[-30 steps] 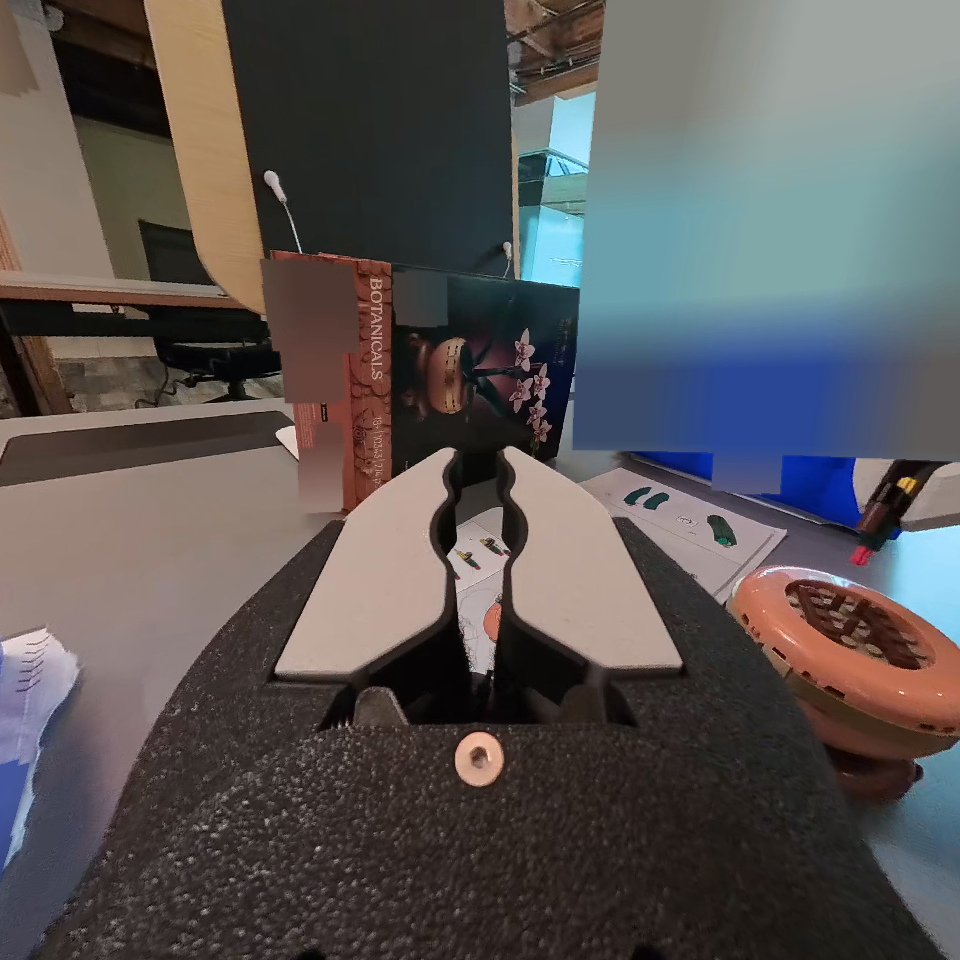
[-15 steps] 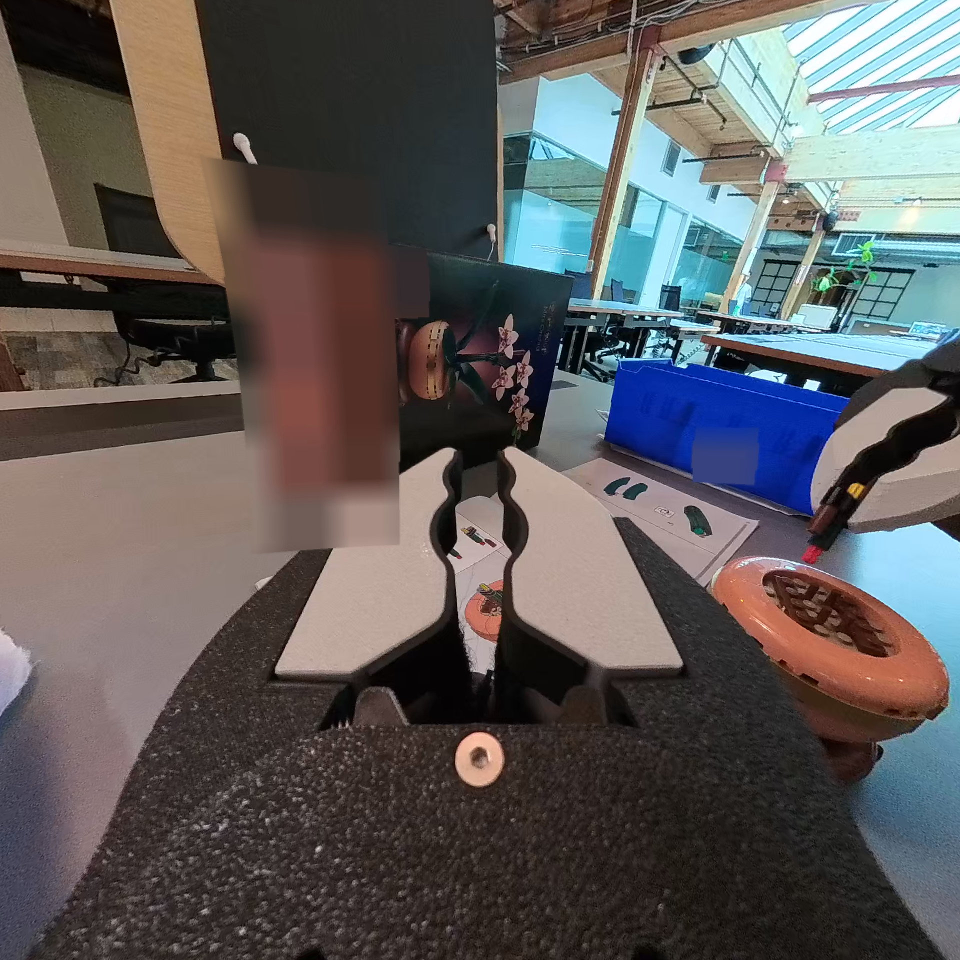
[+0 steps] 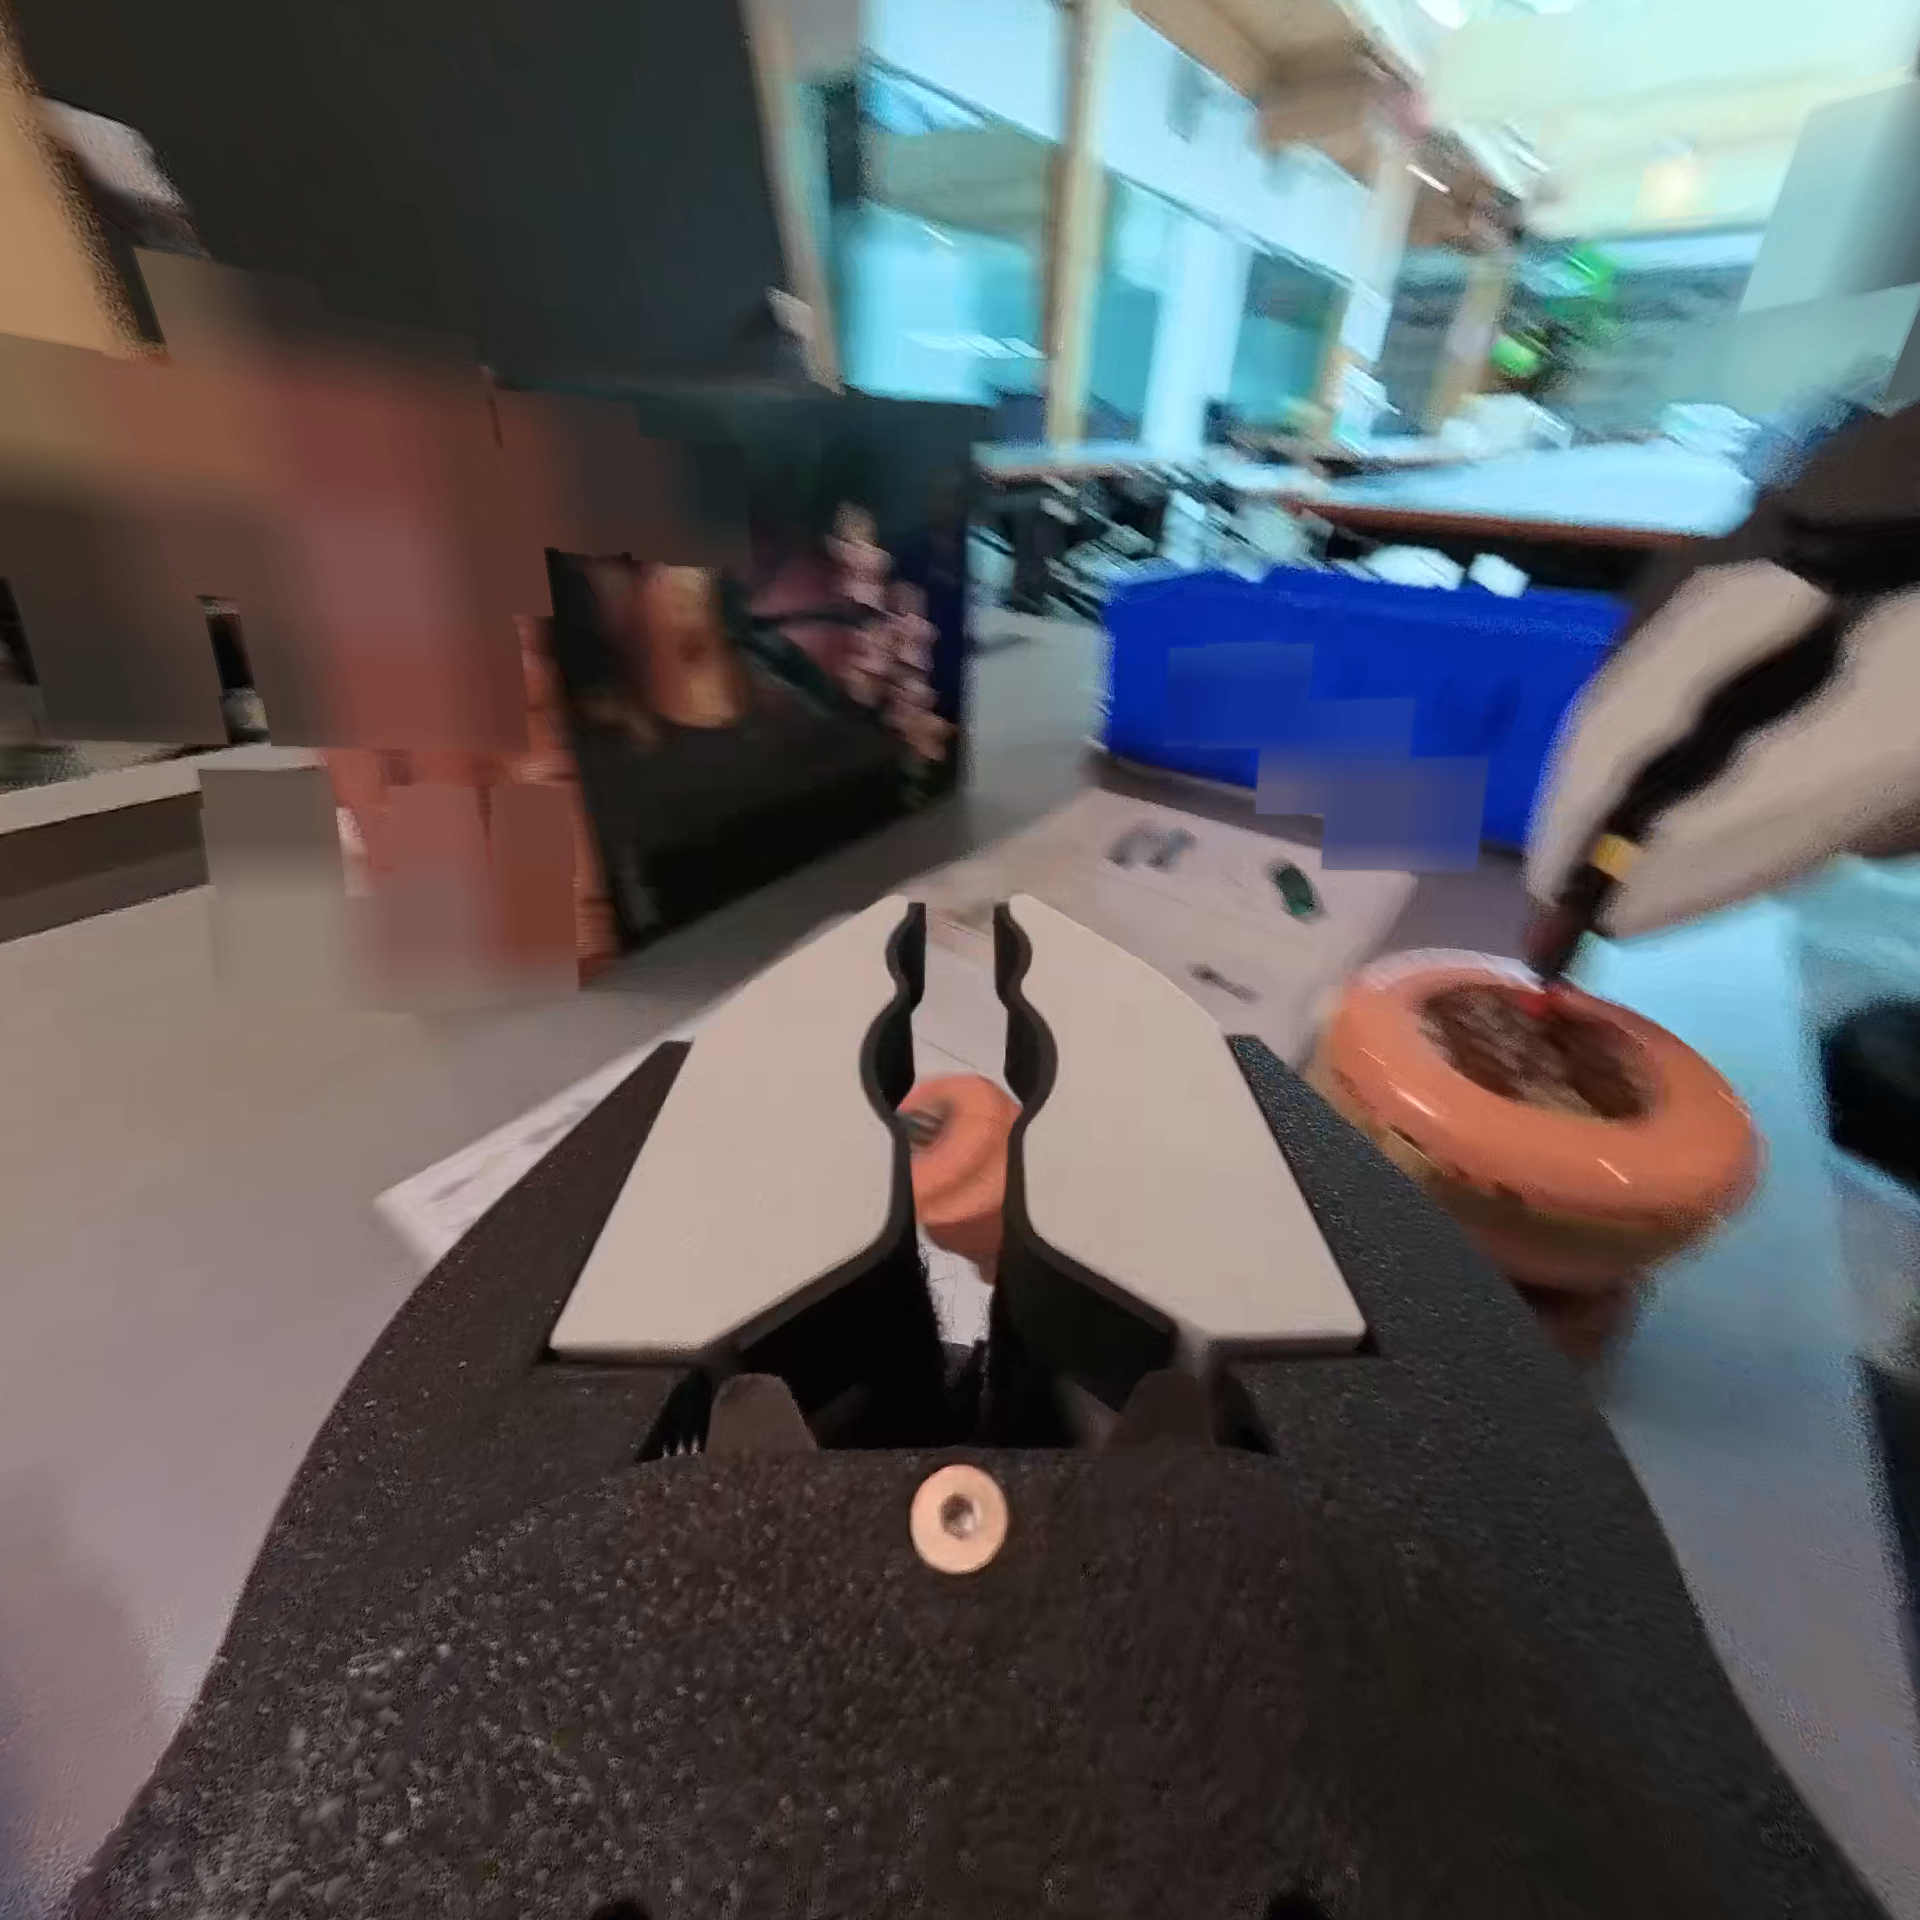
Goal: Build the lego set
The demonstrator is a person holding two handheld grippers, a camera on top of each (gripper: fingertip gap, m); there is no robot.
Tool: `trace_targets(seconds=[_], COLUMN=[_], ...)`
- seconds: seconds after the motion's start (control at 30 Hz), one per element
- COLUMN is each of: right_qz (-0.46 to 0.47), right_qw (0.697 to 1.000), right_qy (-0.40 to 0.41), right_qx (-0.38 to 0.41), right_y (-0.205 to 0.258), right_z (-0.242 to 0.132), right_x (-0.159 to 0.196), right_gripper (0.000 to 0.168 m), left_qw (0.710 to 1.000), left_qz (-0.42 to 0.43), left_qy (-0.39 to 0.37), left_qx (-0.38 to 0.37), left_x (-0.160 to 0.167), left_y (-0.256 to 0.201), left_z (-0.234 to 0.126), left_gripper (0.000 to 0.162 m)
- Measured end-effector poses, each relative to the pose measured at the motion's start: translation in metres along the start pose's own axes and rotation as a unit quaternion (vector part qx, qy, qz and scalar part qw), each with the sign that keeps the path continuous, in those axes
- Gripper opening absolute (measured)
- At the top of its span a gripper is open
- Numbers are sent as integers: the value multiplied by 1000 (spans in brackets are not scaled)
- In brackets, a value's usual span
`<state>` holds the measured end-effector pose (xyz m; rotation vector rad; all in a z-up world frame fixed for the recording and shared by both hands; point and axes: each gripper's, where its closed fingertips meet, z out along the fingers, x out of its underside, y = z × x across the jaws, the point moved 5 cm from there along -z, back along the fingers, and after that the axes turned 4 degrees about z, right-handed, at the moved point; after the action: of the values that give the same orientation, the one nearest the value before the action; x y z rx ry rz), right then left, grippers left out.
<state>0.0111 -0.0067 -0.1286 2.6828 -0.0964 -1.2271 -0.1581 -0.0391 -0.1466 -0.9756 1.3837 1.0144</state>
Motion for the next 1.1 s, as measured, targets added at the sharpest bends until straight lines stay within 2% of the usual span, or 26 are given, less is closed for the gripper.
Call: trace_targets(seconds=[0.07,0.13,0.2,0.3,0.6,0.77,0.9,0.97,1.03,1.07,1.1], right_qz=[-15,-28,-40,-45,-75,-66,-60,-63,-69,-71,-73], right_qw=[1000,999,997,995,984,984,987,987,987,987,987], right_qy=[22,41,58,85,154,149,131,129,128,128,127], right_qx=[10,10,16,23,53,66,69,69,68,67,67], right_y=[2,6,7,6,9,10,11,10,10,10,10], right_z=[2,5,7,8,14,15,14,14,14,14,14], right_x=[0,-1,-3,-2,-9,-8,-7,-6,-6,-6,-6], right_gripper=[7,7,7,7,7,7,7,7,7,7,7], left_qw=[991,969,958,952,948,947,930,945,973,979,979], left_qz=[13,25,30,12,44,51,38,45,38,27,14], left_qy=[54,91,88,73,102,111,114,111,74,49,30], left_qx=[121,226,271,298,297,298,347,304,215,195,201], left_x=[7,11,11,10,16,16,14,13,8,6,4], left_y=[-23,-46,-60,-69,-81,-80,-82,-71,-51,-46,-47], left_z=[1,-5,-7,-6,-2,-4,-15,-12,-3,-1,0], left_gripper=[13,22,27,35,45,42,35,37,55,63,63])
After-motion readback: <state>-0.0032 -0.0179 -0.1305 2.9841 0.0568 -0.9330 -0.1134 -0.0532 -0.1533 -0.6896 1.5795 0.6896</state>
